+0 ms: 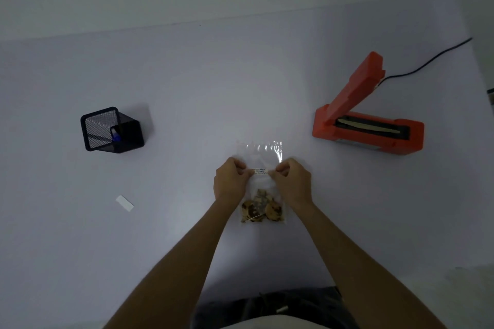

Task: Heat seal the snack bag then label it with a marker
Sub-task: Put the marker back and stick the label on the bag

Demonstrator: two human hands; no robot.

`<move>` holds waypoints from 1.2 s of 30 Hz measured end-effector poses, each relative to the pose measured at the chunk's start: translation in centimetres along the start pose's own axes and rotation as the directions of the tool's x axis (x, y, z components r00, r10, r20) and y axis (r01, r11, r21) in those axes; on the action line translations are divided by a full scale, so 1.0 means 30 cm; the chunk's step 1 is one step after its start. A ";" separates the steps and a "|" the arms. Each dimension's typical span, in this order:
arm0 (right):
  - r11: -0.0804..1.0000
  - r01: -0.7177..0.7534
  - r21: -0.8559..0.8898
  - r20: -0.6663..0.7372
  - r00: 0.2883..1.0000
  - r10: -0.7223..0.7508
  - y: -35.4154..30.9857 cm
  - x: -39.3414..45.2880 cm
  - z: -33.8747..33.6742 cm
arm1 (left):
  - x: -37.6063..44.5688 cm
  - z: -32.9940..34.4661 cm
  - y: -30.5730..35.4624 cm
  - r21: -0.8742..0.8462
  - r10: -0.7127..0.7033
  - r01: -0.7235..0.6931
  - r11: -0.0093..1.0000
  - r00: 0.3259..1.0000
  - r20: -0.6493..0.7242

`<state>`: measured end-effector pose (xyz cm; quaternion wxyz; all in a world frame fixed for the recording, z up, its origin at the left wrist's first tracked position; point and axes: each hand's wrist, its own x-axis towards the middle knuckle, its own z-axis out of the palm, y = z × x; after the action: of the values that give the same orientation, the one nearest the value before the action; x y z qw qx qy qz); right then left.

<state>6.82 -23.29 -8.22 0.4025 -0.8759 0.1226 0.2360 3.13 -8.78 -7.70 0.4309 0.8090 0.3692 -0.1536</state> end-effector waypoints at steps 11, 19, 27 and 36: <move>0.999 0.000 -0.042 -0.034 0.999 -0.002 -0.016 -0.002 0.012 | 0.019 0.002 0.000 0.082 0.005 -0.006 0.997 1.000 0.012; 0.994 0.011 -0.112 0.028 1.000 -0.008 -0.017 0.015 0.002 | 0.027 0.003 -0.009 0.072 0.016 -0.018 0.997 0.999 0.032; 0.989 -0.002 -0.146 0.043 0.999 0.008 -0.036 0.019 -0.010 | 0.033 0.007 -0.015 0.069 0.018 -0.020 0.997 0.999 0.028; 0.988 0.015 -0.153 0.161 0.987 0.010 -0.029 0.043 -0.033 | 0.050 0.005 -0.015 0.077 0.003 -0.007 0.997 0.999 0.046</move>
<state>8.59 -23.51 -7.75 0.3427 -0.8824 0.0701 0.3146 3.83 -8.03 -8.91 0.4082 0.8221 0.3511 -0.1850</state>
